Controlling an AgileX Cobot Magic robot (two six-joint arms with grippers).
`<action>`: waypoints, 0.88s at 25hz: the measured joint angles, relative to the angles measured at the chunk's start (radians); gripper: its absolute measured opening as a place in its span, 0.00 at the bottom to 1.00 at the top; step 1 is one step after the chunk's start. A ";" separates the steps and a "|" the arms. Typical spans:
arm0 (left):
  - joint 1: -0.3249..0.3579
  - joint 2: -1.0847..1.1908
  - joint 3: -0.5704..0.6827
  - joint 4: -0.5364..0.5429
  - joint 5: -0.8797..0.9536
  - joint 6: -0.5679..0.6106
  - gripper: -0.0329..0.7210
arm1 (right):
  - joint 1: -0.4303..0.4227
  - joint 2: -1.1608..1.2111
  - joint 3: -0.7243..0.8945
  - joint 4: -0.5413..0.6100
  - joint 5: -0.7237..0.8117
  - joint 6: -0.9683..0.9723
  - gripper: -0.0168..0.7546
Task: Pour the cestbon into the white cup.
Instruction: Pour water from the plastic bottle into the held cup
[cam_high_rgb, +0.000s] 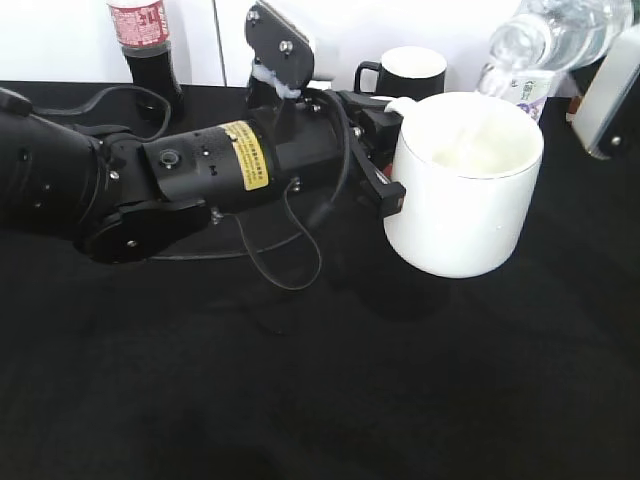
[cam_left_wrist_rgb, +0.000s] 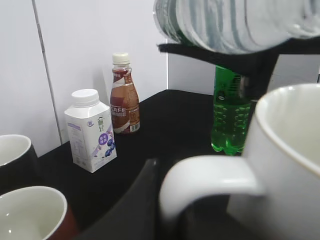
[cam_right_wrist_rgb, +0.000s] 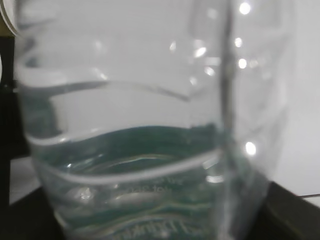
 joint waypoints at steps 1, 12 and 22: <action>0.000 0.000 0.000 0.000 0.000 0.000 0.10 | 0.000 0.000 0.000 0.032 0.000 -0.035 0.66; 0.000 0.000 0.000 -0.039 0.011 0.000 0.10 | 0.000 0.000 0.000 0.069 -0.005 -0.118 0.66; 0.000 0.000 0.000 -0.040 0.040 0.000 0.10 | 0.000 -0.001 -0.002 0.070 -0.009 -0.162 0.66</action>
